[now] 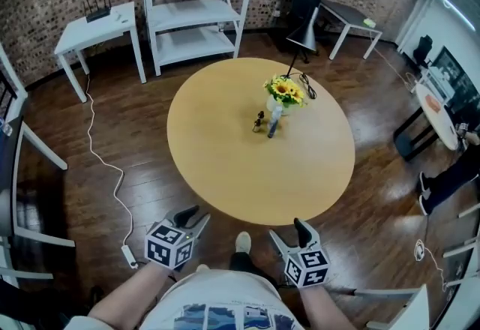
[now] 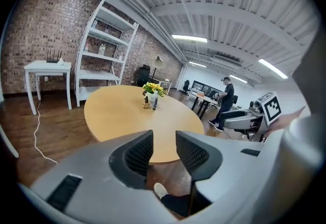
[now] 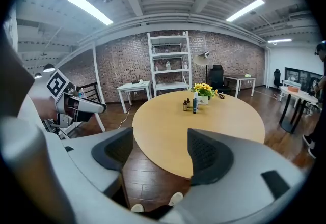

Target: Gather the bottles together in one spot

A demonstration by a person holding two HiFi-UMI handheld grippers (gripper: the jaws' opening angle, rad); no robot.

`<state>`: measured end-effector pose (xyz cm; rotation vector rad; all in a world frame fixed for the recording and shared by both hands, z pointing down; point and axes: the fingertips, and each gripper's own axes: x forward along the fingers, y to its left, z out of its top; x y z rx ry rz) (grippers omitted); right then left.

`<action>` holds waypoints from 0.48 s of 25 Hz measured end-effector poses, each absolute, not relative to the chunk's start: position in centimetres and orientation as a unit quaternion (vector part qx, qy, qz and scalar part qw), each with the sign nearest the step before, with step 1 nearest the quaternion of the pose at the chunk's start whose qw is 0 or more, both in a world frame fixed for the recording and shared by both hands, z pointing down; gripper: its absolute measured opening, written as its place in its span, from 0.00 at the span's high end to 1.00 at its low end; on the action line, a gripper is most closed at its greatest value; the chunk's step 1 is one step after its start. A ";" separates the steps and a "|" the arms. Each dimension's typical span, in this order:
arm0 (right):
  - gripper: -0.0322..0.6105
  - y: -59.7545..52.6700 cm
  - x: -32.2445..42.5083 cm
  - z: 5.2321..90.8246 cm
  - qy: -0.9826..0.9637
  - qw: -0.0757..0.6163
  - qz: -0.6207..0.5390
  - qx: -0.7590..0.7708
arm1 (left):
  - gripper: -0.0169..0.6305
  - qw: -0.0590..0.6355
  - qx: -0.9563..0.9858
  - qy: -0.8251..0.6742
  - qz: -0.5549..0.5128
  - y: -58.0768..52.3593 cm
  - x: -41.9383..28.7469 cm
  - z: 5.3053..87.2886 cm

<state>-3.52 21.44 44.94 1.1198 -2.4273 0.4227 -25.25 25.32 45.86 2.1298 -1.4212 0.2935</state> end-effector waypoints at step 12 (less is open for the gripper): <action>0.40 25.8 -3.7 44.6 -0.867 0.217 0.168 0.417 | 0.80 0.258 0.787 -0.548 0.119 30.1 -27.4 45.2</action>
